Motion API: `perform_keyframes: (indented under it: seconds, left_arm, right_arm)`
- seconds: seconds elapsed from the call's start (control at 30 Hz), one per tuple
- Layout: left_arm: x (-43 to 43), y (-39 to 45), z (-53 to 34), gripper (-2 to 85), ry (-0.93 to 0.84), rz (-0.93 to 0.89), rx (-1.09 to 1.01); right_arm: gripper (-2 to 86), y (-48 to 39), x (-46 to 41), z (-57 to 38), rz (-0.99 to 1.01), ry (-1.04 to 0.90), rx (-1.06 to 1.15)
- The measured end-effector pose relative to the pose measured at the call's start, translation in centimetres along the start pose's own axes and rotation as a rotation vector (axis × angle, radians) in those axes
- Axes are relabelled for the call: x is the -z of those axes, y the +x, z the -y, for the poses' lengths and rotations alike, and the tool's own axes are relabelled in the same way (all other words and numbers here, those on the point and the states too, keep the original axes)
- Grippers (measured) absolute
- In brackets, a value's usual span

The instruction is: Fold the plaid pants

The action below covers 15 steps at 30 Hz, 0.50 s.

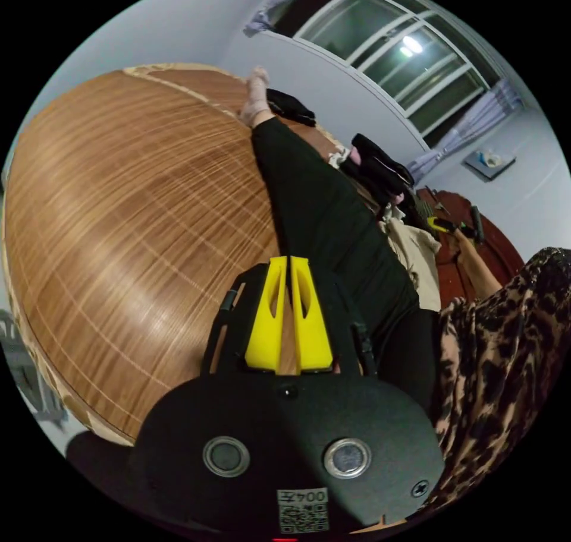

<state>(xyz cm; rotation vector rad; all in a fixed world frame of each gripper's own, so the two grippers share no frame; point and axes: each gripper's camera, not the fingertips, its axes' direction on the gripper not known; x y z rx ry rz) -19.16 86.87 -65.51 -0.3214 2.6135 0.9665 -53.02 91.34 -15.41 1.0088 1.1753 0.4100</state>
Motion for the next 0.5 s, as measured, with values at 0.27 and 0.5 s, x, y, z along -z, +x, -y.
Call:
perform_keyframes:
  seconds: [0.27,0.5]
  left_arm:
    - [3.5,-4.8,-4.9,0.5,0.079,-0.036,0.137]
    - [7.3,-5.3,-5.9,0.5,0.135,-0.088,0.128]
  right_arm:
    - [17.4,-4.9,-8.0,-4.6,-0.164,-0.327,0.050]
    - [0.6,-2.6,-1.7,-6.9,-0.015,-0.172,0.032]
